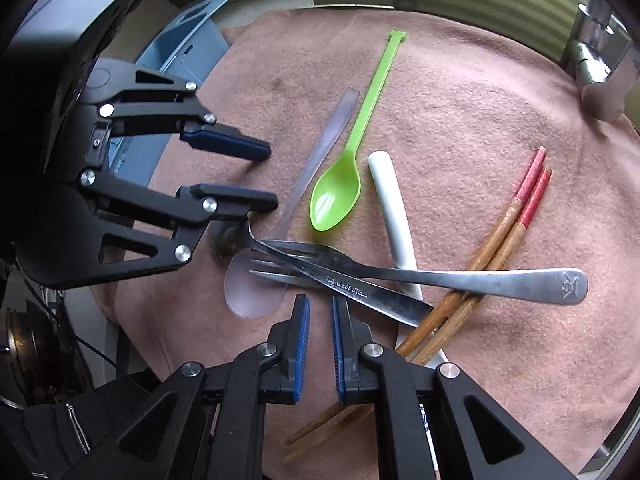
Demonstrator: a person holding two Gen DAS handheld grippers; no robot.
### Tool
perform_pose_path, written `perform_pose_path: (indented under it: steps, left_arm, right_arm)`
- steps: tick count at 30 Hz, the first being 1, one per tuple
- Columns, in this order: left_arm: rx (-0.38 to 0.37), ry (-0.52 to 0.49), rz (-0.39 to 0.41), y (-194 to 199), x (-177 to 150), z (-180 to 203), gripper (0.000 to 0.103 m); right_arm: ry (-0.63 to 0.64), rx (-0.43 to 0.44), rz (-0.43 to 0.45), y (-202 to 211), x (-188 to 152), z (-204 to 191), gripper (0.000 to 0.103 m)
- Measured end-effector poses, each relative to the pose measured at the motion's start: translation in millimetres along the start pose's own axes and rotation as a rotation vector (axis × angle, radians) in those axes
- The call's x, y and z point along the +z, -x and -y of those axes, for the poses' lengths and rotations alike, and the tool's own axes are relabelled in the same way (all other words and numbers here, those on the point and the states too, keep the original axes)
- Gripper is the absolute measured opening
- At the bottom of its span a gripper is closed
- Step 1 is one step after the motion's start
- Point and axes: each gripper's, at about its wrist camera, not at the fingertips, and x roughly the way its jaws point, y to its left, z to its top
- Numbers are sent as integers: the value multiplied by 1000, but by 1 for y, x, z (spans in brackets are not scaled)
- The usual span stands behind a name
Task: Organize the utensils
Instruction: 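Grasp the steel fork with the right gripper and lift it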
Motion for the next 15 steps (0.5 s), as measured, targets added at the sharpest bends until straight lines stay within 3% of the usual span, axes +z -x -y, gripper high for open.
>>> perform_pose_path:
  steps: [9,15]
  left_arm:
    - [-38,87,38,22,-38,-10,28]
    - [-95,81,65,37,-52,7,28]
  right_arm:
    - [-18,44,51,4,12,2,11]
    - [-67,76,57,0,12,8,12]
